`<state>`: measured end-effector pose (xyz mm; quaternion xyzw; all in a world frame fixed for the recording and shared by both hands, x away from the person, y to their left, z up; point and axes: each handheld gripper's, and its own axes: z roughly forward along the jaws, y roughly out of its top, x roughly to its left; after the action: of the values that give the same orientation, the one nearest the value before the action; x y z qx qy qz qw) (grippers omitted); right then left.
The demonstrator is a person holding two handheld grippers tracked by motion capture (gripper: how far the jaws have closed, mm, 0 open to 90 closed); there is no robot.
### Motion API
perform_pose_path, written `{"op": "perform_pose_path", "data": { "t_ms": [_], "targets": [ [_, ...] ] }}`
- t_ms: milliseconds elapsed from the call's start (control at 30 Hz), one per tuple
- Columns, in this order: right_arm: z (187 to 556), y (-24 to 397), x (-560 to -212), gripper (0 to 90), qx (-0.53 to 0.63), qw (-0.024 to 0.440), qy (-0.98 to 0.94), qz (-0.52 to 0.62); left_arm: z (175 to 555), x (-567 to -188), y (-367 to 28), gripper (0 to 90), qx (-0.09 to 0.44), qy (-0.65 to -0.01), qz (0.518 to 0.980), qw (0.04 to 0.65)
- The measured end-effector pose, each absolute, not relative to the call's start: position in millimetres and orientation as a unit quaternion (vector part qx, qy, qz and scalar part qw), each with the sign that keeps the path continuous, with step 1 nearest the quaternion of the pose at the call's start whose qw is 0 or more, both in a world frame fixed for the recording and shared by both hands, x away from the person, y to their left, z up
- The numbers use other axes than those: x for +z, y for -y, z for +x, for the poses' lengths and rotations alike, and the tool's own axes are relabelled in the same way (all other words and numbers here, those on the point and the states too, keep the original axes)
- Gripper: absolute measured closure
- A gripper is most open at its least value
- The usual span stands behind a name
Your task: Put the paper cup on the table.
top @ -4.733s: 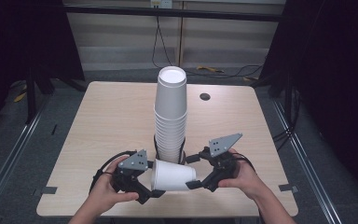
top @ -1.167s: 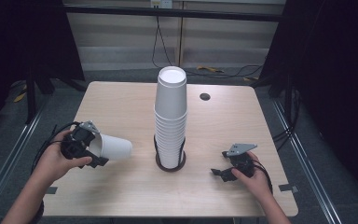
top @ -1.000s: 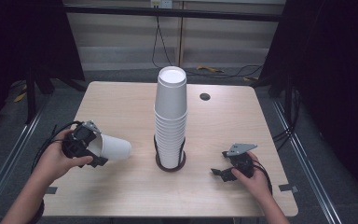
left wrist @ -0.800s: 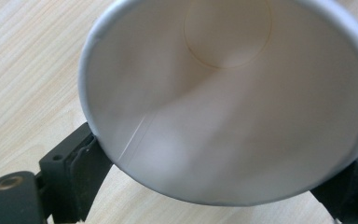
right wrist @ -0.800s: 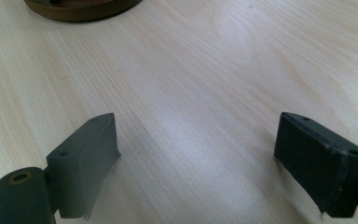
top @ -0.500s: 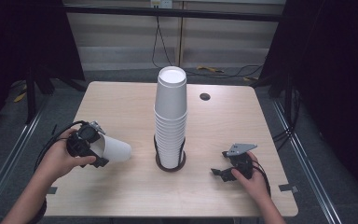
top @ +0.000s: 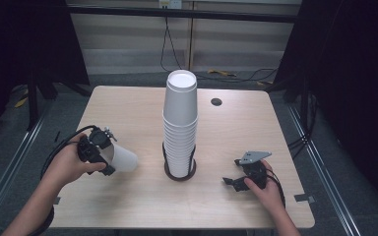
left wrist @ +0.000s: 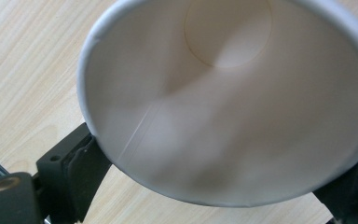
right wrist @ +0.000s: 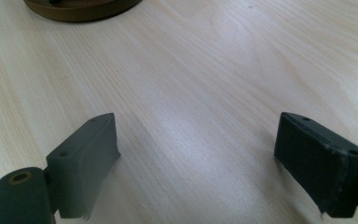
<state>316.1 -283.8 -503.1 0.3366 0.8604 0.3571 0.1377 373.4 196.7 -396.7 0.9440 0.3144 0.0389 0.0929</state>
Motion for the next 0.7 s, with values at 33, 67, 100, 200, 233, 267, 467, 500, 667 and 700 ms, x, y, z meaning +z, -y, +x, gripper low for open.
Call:
{"op": "perform_pose_path", "data": {
  "t_ms": [33,67,100,200,233,267,467,500,667,700],
  "targets": [
    [316,284,-503,12.9,0.357,0.138,-0.860,0.337,374,-397,-196,8.8,0.042,-0.311,0.945,0.089],
    [316,284,-503,12.9,0.357,0.138,-0.860,0.337,374,-398,-194,8.7,0.044,-0.314,0.944,0.087],
    [316,284,-503,12.9,0.357,0.138,-0.860,0.337,375,-398,-192,8.5,0.047,-0.313,0.945,0.082],
    [316,284,-503,12.9,0.358,0.137,-0.860,0.337,377,-398,-190,8.4,0.048,-0.314,0.944,0.086],
    [316,284,-503,12.9,0.358,0.137,-0.860,0.337,377,-398,-189,8.4,0.047,-0.311,0.946,0.083],
    [316,284,-503,12.9,0.358,0.137,-0.860,0.337,377,-398,-188,8.2,0.046,-0.313,0.945,0.082],
    [316,284,-503,12.9,0.358,0.138,-0.859,0.338,380,-402,-182,7.9,0.050,-0.318,0.944,0.077],
    [316,284,-503,12.9,0.358,0.137,-0.859,0.338,381,-402,-182,7.8,0.047,-0.317,0.944,0.073],
    [316,284,-503,12.9,0.358,0.137,-0.859,0.338,384,-405,-178,7.5,0.046,-0.323,0.942,0.074],
    [316,284,-503,12.9,0.358,0.138,-0.859,0.338,385,-406,-178,7.5,0.044,-0.322,0.943,0.072]
  ]
}}
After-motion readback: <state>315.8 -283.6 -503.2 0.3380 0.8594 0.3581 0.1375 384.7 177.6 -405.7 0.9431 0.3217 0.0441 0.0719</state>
